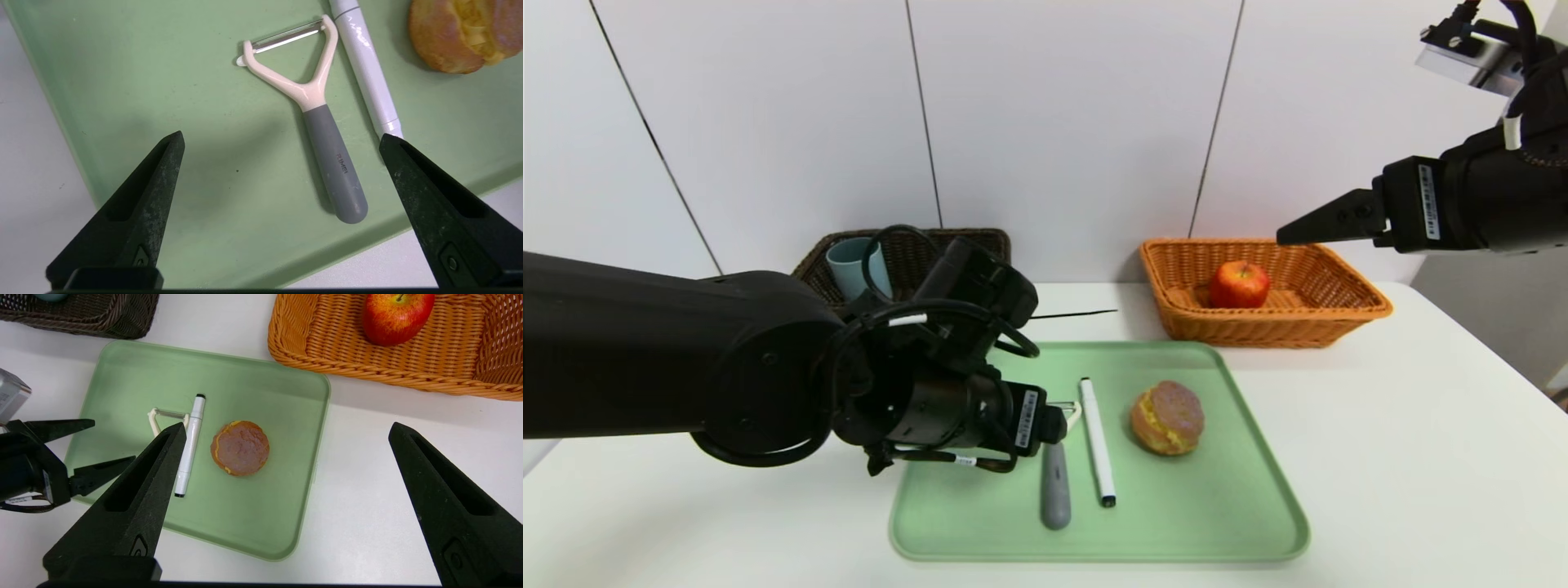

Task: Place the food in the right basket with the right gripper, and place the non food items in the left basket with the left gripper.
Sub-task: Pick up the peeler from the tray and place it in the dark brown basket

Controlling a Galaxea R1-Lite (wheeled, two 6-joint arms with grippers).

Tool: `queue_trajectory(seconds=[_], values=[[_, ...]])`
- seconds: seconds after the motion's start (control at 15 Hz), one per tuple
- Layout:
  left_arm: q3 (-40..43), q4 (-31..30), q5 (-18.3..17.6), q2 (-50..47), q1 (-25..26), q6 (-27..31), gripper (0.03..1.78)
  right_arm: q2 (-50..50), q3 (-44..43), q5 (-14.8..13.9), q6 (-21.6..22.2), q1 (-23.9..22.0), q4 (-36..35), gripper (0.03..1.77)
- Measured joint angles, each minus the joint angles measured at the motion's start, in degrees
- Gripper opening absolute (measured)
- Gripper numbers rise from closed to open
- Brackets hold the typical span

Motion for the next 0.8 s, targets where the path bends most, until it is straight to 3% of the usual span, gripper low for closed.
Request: queue_trajectory(seconds=[0.13, 0.8], values=[[-0.7, 0.6, 2.4, 1.9, -0.4, -0.1, 1.69, 0.0, 1.1, 0.0, -0.1, 0.1, -1.8, 1.71], [-3.2, 3.1, 3.0, 6.5, -1.5, -2.7, 1.69, -0.5, 2.1, -0.1, -0.1, 1.4, -2.0, 1.71]])
